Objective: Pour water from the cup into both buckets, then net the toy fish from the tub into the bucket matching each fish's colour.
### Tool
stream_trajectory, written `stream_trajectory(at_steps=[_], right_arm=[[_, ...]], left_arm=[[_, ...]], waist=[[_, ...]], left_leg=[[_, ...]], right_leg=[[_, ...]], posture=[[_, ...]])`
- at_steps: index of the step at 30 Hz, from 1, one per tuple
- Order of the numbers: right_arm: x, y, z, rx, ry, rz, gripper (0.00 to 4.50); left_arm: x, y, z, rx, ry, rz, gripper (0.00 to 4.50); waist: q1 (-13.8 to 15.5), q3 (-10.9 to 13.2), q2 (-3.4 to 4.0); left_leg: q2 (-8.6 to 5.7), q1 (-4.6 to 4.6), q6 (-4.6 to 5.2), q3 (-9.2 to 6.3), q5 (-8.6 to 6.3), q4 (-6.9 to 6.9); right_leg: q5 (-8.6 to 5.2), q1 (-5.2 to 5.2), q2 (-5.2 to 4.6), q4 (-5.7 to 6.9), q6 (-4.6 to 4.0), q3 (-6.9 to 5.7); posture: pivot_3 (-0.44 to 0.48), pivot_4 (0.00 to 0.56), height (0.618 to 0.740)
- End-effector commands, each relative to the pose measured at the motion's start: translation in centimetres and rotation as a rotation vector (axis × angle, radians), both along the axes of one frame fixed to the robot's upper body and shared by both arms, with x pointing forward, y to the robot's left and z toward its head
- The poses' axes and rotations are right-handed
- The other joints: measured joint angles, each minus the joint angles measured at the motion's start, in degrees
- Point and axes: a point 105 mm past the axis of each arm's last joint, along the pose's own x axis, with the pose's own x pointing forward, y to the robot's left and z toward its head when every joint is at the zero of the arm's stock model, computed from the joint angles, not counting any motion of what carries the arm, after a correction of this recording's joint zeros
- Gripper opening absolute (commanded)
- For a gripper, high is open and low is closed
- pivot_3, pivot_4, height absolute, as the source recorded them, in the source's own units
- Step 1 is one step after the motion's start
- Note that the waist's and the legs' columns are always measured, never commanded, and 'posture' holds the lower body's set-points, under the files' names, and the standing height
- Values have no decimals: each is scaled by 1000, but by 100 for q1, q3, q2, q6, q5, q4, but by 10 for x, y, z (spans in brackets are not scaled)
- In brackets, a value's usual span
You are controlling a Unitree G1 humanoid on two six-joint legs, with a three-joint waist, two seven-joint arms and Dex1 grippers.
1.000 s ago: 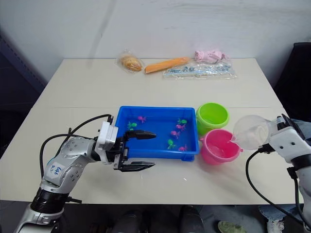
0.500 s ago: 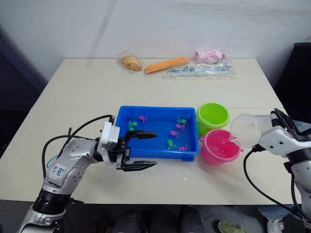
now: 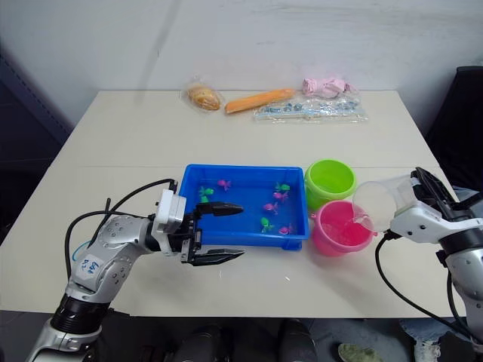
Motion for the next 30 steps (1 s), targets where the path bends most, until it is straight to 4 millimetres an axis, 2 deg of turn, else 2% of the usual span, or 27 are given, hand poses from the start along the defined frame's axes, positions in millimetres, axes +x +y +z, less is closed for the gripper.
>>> stream_trajectory(at_steps=[1,13,15,19,21,24,27,30], right_arm=[[-2,2,15,-33,-61,11,40],[-2,0,14,25,-50,28,40],[-2,-4,11,86,-31,24,40],[-3,-11,8,328,-21,48,40],[-5,-15,10,423,-39,48,40],[-6,-33,21,547,-106,0,40],[-1,-40,30,605,-127,-10,40],[14,-41,36,635,-106,-4,40]], left_arm=[[-4,-1,6,-13,-45,-1,4500],[-2,-1,8,-18,-53,11,4500],[-1,-1,8,-18,-55,13,4500],[0,0,7,-18,-58,21,4500],[1,1,7,-19,-58,26,4500],[3,4,8,-29,-57,47,4500],[7,7,12,-49,-55,73,4500],[12,11,17,-73,-53,103,4500]], waist=[[2,0,0],[0,0,0],[0,0,0],[1,3,-5],[0,3,-5],[1,3,-5],[0,3,-5],[-11,3,-5]], left_leg=[[0,0,0,0,0,0],[0,0,0,0,0,0],[0,0,0,0,1,0],[0,0,1,-2,1,1],[0,0,2,-2,1,1],[0,0,3,-2,2,1],[-1,0,4,-2,2,2],[1,1,4,-4,2,1]], right_leg=[[0,0,0,0,0,0],[0,0,0,0,0,0],[0,0,0,0,0,0],[0,1,0,1,0,0],[0,2,0,2,0,0],[0,2,-1,4,0,0],[0,1,-2,5,0,1],[0,1,-1,6,0,-1]], posture=[[0,150,740],[0,150,740],[0,150,740],[0,150,740],[0,150,740],[0,150,740],[0,150,740],[0,150,740]])
